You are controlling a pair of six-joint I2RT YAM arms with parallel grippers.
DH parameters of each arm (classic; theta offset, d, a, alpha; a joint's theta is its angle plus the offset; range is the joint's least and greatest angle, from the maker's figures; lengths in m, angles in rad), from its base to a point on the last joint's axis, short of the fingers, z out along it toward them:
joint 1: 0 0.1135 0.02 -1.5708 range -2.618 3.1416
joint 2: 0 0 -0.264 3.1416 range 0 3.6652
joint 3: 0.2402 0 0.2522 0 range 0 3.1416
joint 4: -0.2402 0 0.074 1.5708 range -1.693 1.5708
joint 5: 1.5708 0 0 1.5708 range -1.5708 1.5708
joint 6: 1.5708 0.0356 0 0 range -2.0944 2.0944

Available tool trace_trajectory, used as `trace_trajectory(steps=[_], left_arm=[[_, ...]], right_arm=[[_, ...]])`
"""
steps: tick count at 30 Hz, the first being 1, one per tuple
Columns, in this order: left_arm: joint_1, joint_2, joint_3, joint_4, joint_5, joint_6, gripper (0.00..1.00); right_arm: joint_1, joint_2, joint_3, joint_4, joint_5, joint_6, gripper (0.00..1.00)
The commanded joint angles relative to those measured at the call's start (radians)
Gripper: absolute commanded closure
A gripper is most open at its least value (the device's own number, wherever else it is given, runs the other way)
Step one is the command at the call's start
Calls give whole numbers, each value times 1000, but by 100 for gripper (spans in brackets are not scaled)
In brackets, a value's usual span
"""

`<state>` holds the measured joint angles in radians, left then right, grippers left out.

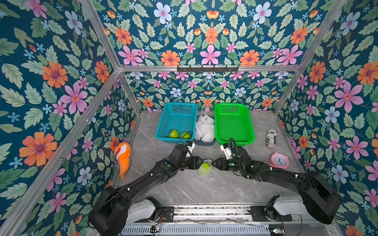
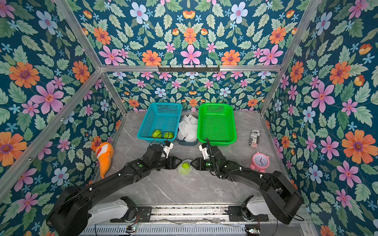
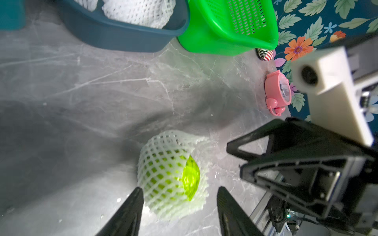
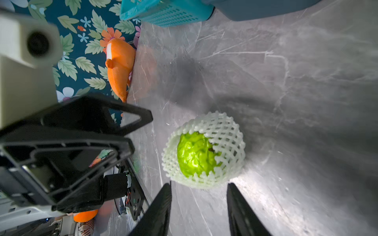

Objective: Sleeve custard apples in foam nets
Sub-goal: Put on the foam net on the custard apple.

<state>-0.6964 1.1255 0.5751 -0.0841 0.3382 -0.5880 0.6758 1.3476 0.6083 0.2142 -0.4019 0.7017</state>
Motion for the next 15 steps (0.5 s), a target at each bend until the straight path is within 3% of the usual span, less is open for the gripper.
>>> trace_trajectory(steps=[1,8,15], left_arm=[[-21,-47,-60,-45,-21,-55,48],[-71,24,-133,67,-19,-119,62],[-85,143,-125,165,-40,-122,64]], right_arm=[[-16,25,48,-46,7,-27,55],[-30,139,151,-87,20,-34,59],[-30,178,160,-79,38,-26,61]])
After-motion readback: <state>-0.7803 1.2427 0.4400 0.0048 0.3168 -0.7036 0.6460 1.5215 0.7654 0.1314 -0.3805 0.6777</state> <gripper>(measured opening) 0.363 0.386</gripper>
